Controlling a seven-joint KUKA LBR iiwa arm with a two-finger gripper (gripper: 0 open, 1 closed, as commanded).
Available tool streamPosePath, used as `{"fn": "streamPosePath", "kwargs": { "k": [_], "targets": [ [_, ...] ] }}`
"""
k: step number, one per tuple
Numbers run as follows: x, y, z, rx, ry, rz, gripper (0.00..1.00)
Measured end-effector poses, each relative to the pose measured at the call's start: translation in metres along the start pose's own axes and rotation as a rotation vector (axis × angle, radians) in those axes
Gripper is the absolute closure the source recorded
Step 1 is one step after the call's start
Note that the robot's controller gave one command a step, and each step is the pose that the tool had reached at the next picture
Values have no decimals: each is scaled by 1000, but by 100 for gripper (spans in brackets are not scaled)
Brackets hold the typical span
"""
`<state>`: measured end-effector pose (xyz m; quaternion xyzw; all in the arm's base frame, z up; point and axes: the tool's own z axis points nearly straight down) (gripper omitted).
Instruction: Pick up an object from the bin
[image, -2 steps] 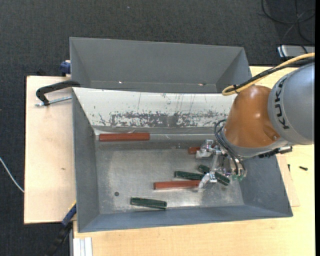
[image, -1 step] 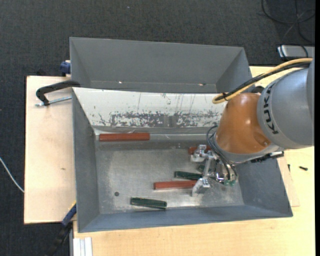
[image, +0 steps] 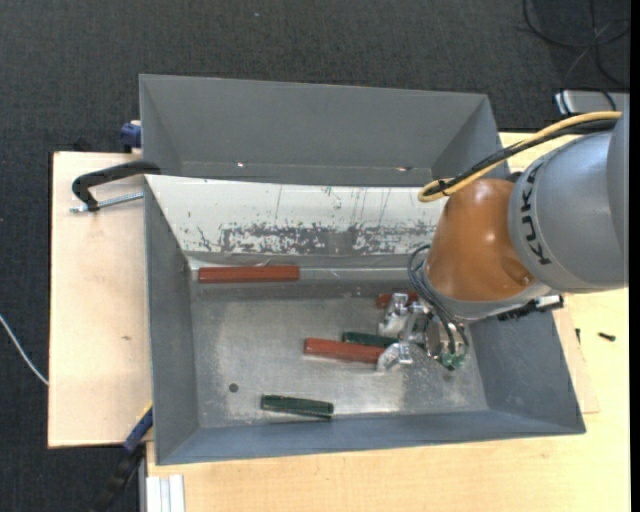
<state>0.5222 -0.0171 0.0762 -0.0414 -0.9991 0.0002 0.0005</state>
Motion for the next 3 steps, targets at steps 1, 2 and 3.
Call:
{"fn": "streamPosePath", "kwargs": {
  "k": [1, 2, 3],
  "targets": [
    [0, 0, 0, 0, 0, 0, 100],
    [1, 0, -2, 0, 1, 0, 100],
    [3, 1, -18, -1, 2, 1, 100]
  ]
}}
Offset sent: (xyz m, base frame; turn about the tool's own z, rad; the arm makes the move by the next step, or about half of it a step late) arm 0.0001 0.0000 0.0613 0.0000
